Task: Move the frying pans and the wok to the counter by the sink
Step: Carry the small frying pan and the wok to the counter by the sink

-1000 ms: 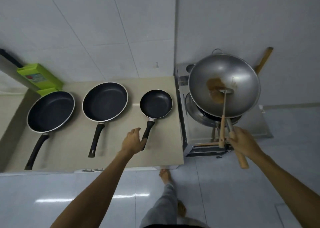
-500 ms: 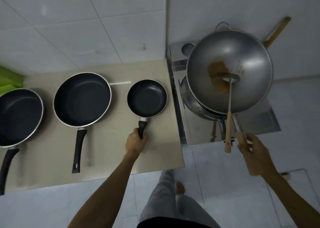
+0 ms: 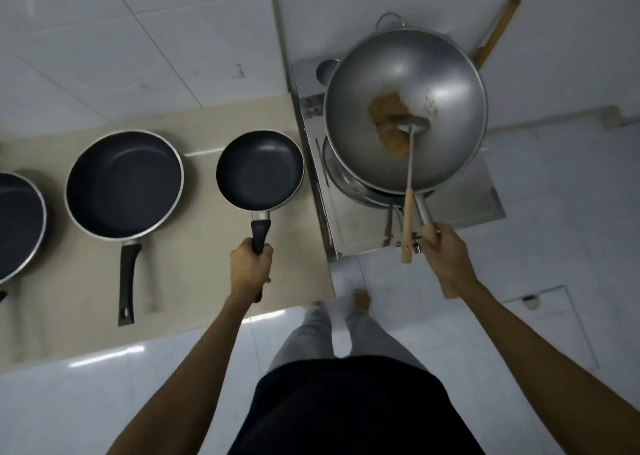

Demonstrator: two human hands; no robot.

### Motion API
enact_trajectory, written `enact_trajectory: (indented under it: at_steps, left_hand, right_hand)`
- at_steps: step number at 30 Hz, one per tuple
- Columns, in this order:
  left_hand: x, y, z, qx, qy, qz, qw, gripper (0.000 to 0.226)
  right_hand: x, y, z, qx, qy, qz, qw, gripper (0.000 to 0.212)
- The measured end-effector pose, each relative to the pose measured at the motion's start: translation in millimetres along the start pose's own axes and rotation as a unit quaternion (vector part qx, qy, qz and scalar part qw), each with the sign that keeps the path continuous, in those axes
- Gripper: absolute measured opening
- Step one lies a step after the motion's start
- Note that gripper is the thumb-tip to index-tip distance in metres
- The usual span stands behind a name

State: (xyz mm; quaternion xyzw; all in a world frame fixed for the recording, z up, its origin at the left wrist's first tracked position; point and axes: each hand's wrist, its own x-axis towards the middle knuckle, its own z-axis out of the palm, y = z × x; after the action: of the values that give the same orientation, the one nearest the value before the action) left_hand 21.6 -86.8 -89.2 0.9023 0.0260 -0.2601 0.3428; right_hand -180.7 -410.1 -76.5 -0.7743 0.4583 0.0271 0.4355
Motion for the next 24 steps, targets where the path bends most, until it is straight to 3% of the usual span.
enact_trajectory:
  at_steps: [5, 7, 13, 16, 24]
  left_hand:
    - [-35, 13, 3, 0.013, 0.03, 0.015, 0.999, 0.028]
    - [-52, 16, 10, 0.01, 0.045, 0.011, 0.999, 0.033]
    - [-95, 18, 40, -0.074, 0.068, -0.062, 0.993, 0.06]
    - [-110, 18, 52, -0.093, 0.083, -0.093, 0.988, 0.065]
    - [-144, 13, 66, -0.175, 0.073, -0.095, 0.977, 0.05]
  right_hand:
    - [13, 12, -2, 0.059, -0.031, 0.059, 0.996, 0.022]
    - [19, 16, -5, 0.084, -0.081, 0.089, 0.989, 0.025]
    - [34, 27, -13, 0.217, -0.2, 0.188, 0.937, 0.053]
    - [34, 30, -19, 0.266, -0.236, 0.212, 0.91, 0.057]
    - [26, 25, -24, 0.205, -0.208, 0.165, 0.942, 0.056]
